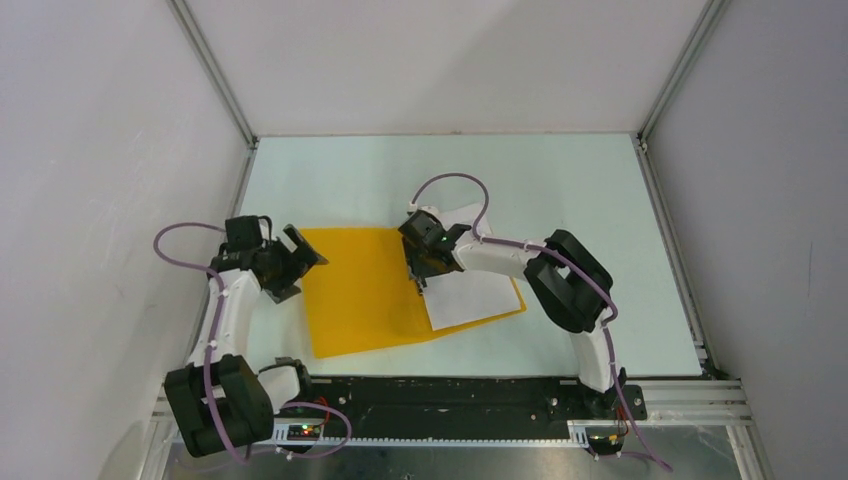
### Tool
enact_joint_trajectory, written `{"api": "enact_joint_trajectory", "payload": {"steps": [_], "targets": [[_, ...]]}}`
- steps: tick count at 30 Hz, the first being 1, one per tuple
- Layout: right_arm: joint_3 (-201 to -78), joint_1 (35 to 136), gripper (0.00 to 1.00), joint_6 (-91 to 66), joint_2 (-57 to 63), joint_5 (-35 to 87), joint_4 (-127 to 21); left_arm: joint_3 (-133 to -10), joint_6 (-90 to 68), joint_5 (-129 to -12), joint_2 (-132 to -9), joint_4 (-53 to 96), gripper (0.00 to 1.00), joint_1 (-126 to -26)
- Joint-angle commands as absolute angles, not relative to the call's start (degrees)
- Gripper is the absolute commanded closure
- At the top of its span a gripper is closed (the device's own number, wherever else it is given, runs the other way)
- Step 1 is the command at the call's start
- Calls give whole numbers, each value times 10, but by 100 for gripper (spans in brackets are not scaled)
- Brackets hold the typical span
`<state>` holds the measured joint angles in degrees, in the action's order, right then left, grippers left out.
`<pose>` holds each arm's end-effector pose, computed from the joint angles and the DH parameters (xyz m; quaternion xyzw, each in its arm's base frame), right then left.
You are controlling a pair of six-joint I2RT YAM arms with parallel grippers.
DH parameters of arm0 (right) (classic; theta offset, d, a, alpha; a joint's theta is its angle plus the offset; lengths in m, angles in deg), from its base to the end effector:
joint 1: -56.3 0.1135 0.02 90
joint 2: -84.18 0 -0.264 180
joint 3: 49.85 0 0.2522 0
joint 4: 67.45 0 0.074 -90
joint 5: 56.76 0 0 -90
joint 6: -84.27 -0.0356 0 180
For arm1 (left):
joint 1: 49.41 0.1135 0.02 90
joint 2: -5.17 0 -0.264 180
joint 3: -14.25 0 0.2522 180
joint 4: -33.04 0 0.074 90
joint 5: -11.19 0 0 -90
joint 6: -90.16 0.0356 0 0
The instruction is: Put the files into the folder
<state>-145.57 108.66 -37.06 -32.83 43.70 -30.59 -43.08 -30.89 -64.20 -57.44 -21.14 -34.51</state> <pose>0.2692 0.3385 0.1645 -0.1502 0.9461 0.1170 0.2620 0.2002 0.0440 0.2313 -0.3427 0.8940 -0.1581 0.2414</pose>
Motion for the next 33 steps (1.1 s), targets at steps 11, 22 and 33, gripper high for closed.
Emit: {"api": "enact_joint_trajectory", "payload": {"steps": [11,22,33], "targets": [[-1432,1076,35,-483,-330,224,-411,-578,-366,-514,-569,-176,0,-477],[-1311,964,29,-523,-174,252,-438,-711,-408,-661,-637,-167,0,-699],[-1162,841,28,-520,35,314,-406,-730,-409,-672,-729,-27,0,-850]]}}
